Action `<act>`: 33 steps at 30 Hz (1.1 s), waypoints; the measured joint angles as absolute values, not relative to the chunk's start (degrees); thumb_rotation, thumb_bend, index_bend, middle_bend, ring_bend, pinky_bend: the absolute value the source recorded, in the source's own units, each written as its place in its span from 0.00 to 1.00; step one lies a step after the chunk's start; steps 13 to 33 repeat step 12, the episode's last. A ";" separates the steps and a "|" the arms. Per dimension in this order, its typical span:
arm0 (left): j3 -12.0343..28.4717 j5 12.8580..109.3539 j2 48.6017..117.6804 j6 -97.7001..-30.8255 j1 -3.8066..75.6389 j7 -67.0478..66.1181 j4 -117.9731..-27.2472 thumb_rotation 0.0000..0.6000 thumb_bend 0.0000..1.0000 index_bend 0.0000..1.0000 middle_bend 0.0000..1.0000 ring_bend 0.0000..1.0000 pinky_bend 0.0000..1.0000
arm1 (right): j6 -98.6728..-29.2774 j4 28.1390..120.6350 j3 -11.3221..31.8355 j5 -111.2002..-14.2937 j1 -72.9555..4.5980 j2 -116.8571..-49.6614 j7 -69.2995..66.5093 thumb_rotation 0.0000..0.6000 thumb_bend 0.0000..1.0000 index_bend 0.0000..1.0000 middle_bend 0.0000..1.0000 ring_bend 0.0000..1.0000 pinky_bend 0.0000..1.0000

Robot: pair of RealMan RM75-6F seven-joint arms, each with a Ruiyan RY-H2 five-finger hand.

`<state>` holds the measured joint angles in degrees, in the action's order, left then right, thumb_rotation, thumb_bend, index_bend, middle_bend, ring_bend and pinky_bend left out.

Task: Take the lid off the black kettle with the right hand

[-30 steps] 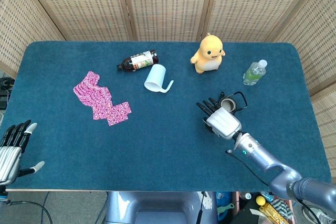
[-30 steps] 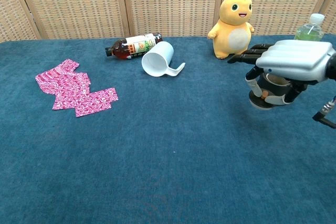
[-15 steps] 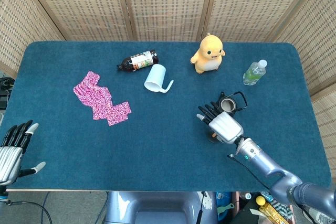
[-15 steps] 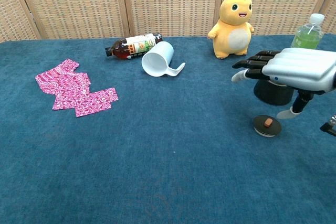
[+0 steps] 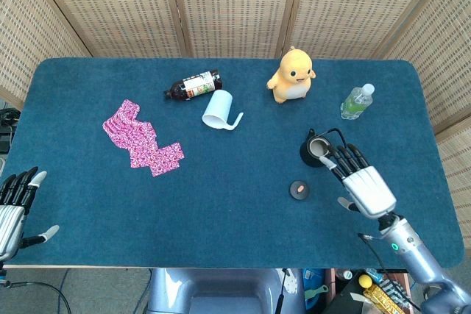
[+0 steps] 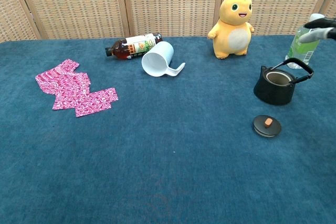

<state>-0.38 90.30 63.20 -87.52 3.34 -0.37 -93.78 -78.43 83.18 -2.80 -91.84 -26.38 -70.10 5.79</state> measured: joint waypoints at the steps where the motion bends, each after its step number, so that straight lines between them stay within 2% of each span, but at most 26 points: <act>1: -0.37 90.34 63.17 -87.69 3.27 -0.35 -93.78 1.00 0.12 0.00 0.00 0.00 0.00 | -80.37 83.18 -3.21 -91.84 -24.54 -69.88 5.18 1.00 0.00 0.00 0.00 0.00 0.00; 7: -0.73 90.89 62.96 -88.20 2.83 -0.67 -94.08 1.00 0.12 0.00 0.00 0.00 0.00 | -88.25 85.20 -4.06 -87.76 -14.93 -69.18 4.96 1.00 0.00 0.00 0.00 0.00 0.00; 12: -0.77 90.91 62.76 -88.49 2.59 -0.81 -94.52 1.00 0.12 0.00 0.00 0.00 0.00 | -90.10 89.20 -3.51 -84.96 -11.13 -67.92 3.32 1.00 0.00 0.00 0.00 0.00 0.00; 33: -0.77 90.91 62.76 -88.49 2.59 -0.81 -94.52 1.00 0.12 0.00 0.00 0.00 0.00 | -90.10 89.20 -3.51 -84.96 -11.13 -67.92 3.32 1.00 0.00 0.00 0.00 0.00 0.00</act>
